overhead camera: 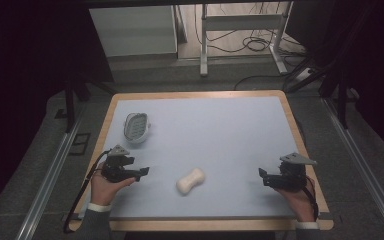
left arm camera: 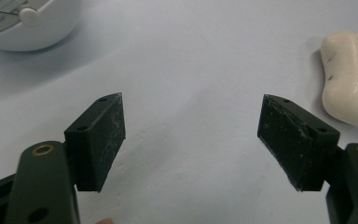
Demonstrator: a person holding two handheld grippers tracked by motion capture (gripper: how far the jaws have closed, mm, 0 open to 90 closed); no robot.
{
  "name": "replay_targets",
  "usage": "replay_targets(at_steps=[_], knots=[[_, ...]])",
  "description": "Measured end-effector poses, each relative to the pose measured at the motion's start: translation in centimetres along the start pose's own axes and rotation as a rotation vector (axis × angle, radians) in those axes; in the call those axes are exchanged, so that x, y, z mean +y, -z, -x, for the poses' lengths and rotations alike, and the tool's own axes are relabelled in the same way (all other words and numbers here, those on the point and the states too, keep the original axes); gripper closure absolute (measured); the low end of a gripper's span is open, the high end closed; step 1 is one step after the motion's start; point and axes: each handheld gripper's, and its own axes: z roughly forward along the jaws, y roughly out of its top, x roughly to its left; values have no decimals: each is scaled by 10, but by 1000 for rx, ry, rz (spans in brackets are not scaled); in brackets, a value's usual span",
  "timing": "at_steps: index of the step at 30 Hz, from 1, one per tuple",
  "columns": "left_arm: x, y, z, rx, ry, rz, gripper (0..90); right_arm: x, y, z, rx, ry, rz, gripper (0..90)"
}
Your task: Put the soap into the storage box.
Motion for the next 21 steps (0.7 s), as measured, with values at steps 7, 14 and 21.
replay_targets(at_steps=[7, 14, 21], knots=[[2, 4, 1, 26, 34, 8, 248, -4, 3, 9, 11, -33, -5, 55], [8, 4, 6, 39, 6, -43, 246, -4, 8, 12, 9, -36, 9, 62], [22, 10, 13, 15, -36, -49, 241, -4, 10, 10, -4, -21, 11, 66]])
